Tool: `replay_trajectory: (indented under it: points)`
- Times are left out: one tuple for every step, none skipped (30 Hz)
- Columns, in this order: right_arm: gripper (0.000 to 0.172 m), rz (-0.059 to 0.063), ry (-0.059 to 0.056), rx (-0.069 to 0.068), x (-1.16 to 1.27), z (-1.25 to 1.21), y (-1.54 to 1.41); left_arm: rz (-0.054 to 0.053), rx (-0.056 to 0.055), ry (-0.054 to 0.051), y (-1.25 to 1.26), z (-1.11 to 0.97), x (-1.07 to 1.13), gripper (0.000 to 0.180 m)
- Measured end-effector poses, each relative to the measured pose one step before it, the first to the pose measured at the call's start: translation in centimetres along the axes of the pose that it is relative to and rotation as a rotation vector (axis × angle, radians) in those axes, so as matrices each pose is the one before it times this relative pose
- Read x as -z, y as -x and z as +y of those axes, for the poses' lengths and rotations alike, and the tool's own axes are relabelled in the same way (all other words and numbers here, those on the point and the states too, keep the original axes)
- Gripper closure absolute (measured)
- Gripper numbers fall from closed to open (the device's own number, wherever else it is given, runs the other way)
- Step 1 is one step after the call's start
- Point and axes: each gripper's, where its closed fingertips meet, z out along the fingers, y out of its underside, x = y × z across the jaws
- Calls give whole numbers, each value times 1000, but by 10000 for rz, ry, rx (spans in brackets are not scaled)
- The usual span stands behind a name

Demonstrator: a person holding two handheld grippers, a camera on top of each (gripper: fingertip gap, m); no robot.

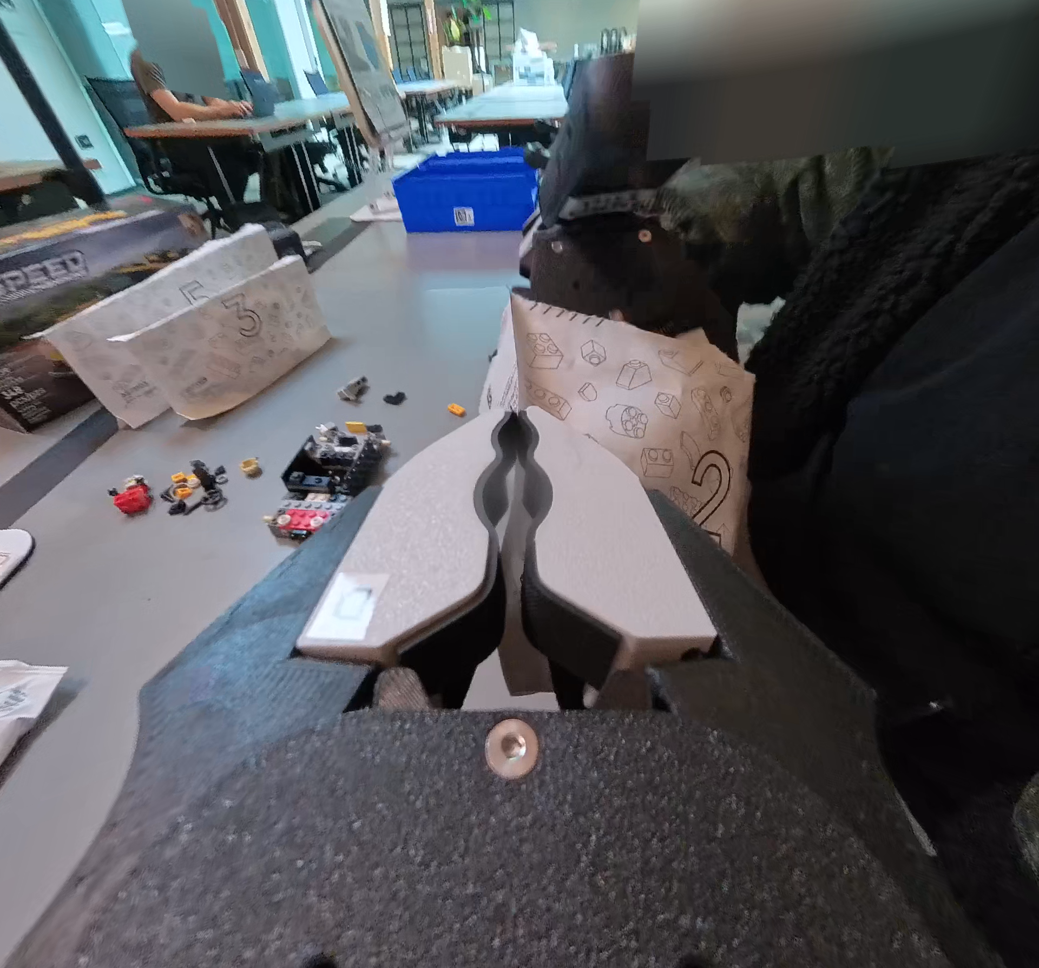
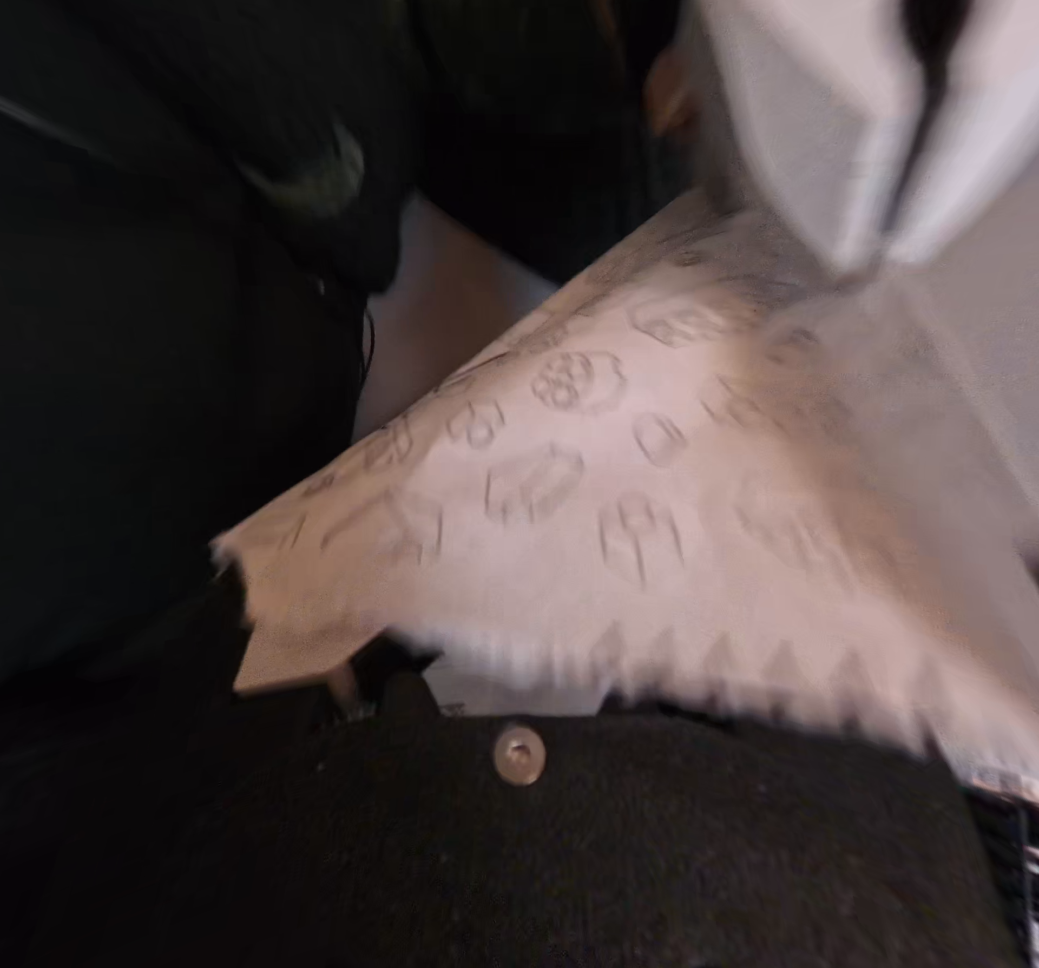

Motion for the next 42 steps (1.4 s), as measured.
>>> replay_trajectory:
  points:
    - [112, 301, -1096, -163, 1397, -1351, -694, -100, 118, -375, 398, -446, 558, 180]
    - [117, 388, -1106, -78, 1553, -1404, -806, -149, 81, -436, 508, -469, 546, 180]
    - [119, 507, -967, 17, 1589, -1271, -926, -74, 93, -339, 438, -287, 460, 180]
    - [119, 591, -654, 110, 1462, -838, -998, -54, 112, -216, 415, -114, 372, 180]
    - [115, 638, -311, 137, 1288, -289, -1024, -25, 42, -236, 327, -126, 332, 180]
    - [111, 564, -172, 68, 1130, 91, -903, 6, 23, -252, 271, -139, 319, 180]
    - [108, 346, -245, -65, 1006, 212, -579, -38, 46, -265, 344, -170, 321, 180]
    - [107, 263, -278, -186, 890, 343, -430, 6, 97, -242, 298, -173, 302, 180]
    - [107, 235, -147, -234, 712, 632, -375, 2, 114, -200, 295, -168, 280, 180]
    - [107, 242, 71, -220, 490, 989, -362, 2, 7, -209, 208, -203, 264, 180]
    - [108, 184, 122, -147, 326, 1050, -221, -29, -27, -128, 208, -118, 215, 180]
    - [109, 77, 40, -149, 222, 844, -9, -100, -39, -91, 281, -104, 189, 180]
    - [112, -23, 31, -193, 134, 660, 175, -84, 0, -124, 247, -160, 171, 180]
    - [118, -66, 54, -125, 93, 555, 254, -68, 84, -143, 211, -191, 160, 180]
    - [123, -53, 112, -36, -5, 571, 242, -89, 37, -195, 211, -241, 179, 180]
    - [133, 41, 216, 13, -91, 645, 68, -95, 9, -187, 220, -215, 181, 180]
    - [145, 172, 256, 42, -177, 627, -164, -127, 8, -219, 274, -231, 197, 180]
    - [147, 97, 228, 6, -293, 512, -80, -162, 22, -236, 367, -227, 196, 180]
    - [146, -3, 236, -72, -407, 430, 22, -132, 67, -184, 366, -139, 193, 180]
    - [138, 245, 306, -175, -533, 451, -394, -14, 121, -143, 230, -74, 171, 180]
    - [121, 232, 379, -211, -692, 474, -451, 7, 147, -152, 156, -99, 128, 180]
    - [99, 53, 392, -321, -824, 419, -306, 66, 107, -144, 14, -98, 79, 180]
    - [88, 6, 322, -346, -809, 255, -372, 24, 58, -35, 38, 18, -1, 180]
    - [82, 53, 56, -188, -703, -96, -549, 17, -9, 38, 13, 104, -44, 180]
    - [82, 44, -72, -36, -629, -234, -642, 34, -18, 37, -67, 94, -58, 180]
    - [81, -20, -43, -37, -610, -242, -660, 22, -10, -5, -76, 6, -21, 180]
    - [81, -287, -35, -88, -575, -309, -337, -10, -14, -7, -47, -2, 0, 180]
    - [83, -479, -138, -129, -461, -502, -30, -18, -30, -9, -19, -20, 35, 180]
    - [93, -470, -117, -62, -371, -477, 69, -2, 4, -50, -9, -80, 69, 180]
    - [102, -241, -8, 95, -322, -277, -131, -13, 31, -62, 46, -110, 109, 180]
    - [125, -148, 170, 289, -249, 40, -160, -54, 16, -51, 155, -96, 130, 180]
    - [152, -431, 122, 332, -108, 67, 365, -83, -11, 20, 246, 5, 144, 180]
    - [171, -397, -128, 134, 86, -240, 429, -141, -32, 123, 371, 175, 138, 180]
    - [172, -101, -126, 29, 212, -248, 131, -130, -47, 226, 416, 345, 149, 180]
    - [172, 199, 63, 200, 356, -38, -199, -103, -56, 317, 394, 480, 152, 180]
    - [172, 400, 205, 358, 442, 99, -433, -275, -117, 430, 615, 619, 152, 180]
    - [172, 464, 348, 400, 494, 205, -539, -425, -196, 664, 815, 922, 107, 180]
    - [172, 323, 424, 372, 495, 252, -394, -325, -285, 821, 690, 1198, 32, 180]
    - [172, 140, 417, 279, 491, 241, -186, -223, -285, 772, 513, 1212, -15, 180]
    - [172, 104, 320, 190, 467, 149, -181, -224, -212, 697, 463, 1121, -91, 179]
    - [172, 88, 228, 130, 417, 75, -198, -93, -140, 579, 222, 959, -130, 178]
    - [172, 114, 167, 95, 328, 57, -256, -17, -74, 452, 48, 778, -158, 177]
